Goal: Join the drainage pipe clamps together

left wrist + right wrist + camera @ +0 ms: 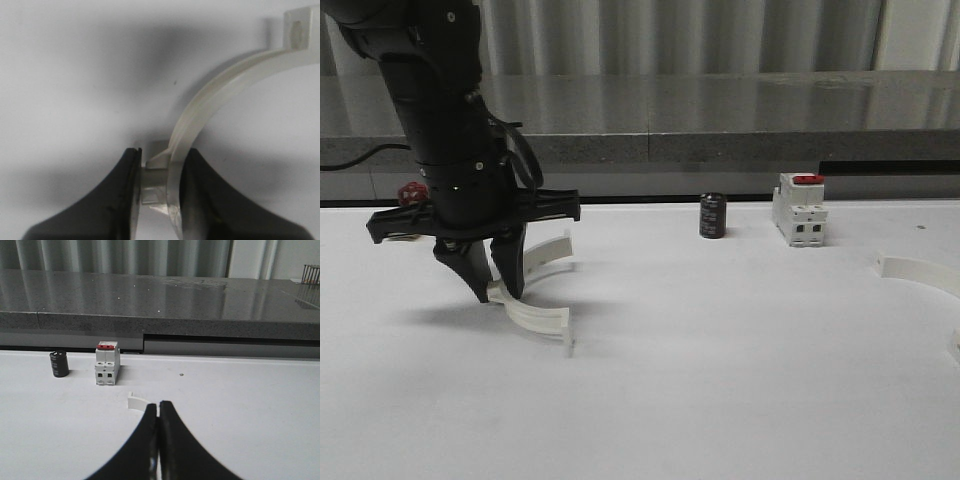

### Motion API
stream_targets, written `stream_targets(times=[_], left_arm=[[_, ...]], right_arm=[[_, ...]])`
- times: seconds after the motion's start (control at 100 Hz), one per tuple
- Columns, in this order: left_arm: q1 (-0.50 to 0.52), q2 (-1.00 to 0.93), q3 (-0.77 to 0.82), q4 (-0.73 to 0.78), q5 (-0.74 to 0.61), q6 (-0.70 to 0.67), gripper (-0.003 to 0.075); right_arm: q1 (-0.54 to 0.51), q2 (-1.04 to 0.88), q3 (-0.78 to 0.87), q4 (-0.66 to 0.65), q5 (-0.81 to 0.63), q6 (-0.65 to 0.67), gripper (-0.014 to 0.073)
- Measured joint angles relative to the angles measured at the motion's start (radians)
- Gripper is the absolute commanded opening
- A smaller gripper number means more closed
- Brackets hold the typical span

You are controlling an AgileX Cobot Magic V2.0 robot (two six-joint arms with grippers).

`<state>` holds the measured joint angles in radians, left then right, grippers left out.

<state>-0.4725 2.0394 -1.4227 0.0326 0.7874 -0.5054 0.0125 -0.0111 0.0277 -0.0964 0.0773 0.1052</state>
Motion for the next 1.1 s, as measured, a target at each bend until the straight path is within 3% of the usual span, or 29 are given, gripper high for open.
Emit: stream_targets(times=[0.08, 0.25, 0.34, 0.63, 0.71, 0.86, 1.1], left_arm=[[-0.002, 0.005, -0.002, 0.000, -0.002, 0.000, 0.0076], [-0.002, 0.011, -0.002, 0.000, -0.002, 0.000, 0.0363], [-0.002, 0.011, -0.002, 0.000, -0.010, 0.000, 0.0422], [-0.002, -0.021, -0.002, 0.048, 0.022, 0.000, 0.0387], [-0.002, -0.065, -0.002, 0.083, 0.054, 0.029, 0.0282], [-0.002, -0.163, -0.002, 0.101, 0.093, 0.155, -0.0022], [0.041, -0.303, -0.002, 0.093, 0.129, 0.291, -0.0020]], right_arm=[[0.000, 0.000, 0.000, 0.000, 0.000, 0.000, -0.0066], [0.000, 0.000, 0.000, 0.000, 0.000, 0.000, -0.0066], [0.000, 0.000, 0.000, 0.000, 0.000, 0.000, -0.0066], [0.000, 0.000, 0.000, 0.000, 0.000, 0.000, -0.0066], [0.000, 0.000, 0.000, 0.000, 0.000, 0.000, -0.0066], [0.000, 0.000, 0.000, 0.000, 0.000, 0.000, -0.0066], [0.000, 0.000, 0.000, 0.000, 0.000, 0.000, -0.0066]])
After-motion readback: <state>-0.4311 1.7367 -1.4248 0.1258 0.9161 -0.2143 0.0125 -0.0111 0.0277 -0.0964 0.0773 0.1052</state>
